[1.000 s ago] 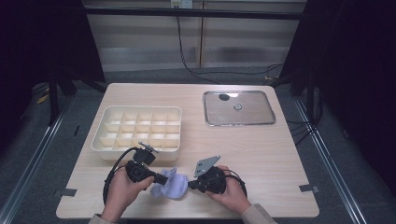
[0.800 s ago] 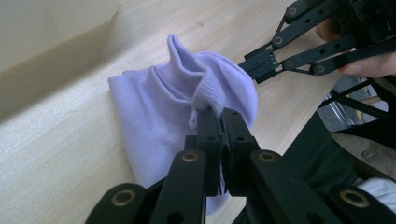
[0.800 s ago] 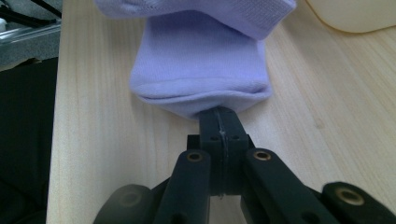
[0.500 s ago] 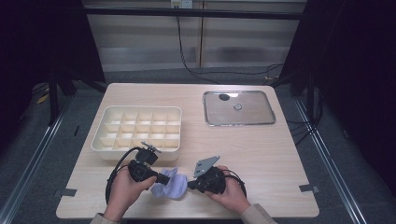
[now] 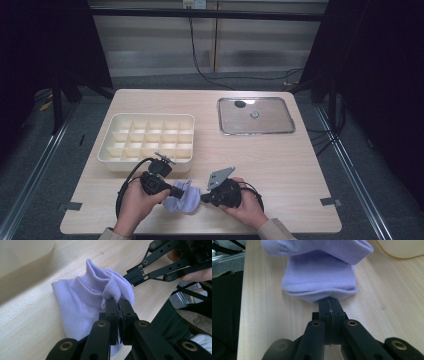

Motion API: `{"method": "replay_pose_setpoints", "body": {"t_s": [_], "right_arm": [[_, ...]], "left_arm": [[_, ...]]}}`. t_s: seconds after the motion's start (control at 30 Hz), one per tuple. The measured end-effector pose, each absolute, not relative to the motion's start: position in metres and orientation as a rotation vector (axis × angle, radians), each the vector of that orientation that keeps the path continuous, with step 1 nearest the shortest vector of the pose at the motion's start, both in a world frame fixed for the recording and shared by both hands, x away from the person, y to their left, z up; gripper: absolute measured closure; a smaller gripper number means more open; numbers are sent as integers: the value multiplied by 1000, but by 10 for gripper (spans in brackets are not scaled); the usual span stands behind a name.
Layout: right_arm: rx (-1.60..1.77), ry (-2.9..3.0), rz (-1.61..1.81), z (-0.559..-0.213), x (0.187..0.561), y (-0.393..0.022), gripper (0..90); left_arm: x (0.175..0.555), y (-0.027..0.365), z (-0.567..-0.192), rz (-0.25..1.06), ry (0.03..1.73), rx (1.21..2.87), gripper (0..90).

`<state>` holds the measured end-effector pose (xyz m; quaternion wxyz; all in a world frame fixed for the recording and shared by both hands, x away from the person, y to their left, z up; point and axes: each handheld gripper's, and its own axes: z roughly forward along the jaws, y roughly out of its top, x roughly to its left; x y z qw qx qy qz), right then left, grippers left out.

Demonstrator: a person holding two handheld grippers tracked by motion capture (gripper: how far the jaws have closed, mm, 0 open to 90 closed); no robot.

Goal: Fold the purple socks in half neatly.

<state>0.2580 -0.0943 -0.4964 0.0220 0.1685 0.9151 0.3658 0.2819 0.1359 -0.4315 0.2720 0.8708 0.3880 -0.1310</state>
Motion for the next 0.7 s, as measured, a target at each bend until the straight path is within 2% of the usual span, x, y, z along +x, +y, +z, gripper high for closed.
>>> {"method": "replay_pose_setpoints", "body": {"t_s": [0.7], "right_arm": [[521,2834,1140,-497,258,-93,900]], "left_arm": [[280,122,-442,-370,1027,2373,873]]}}
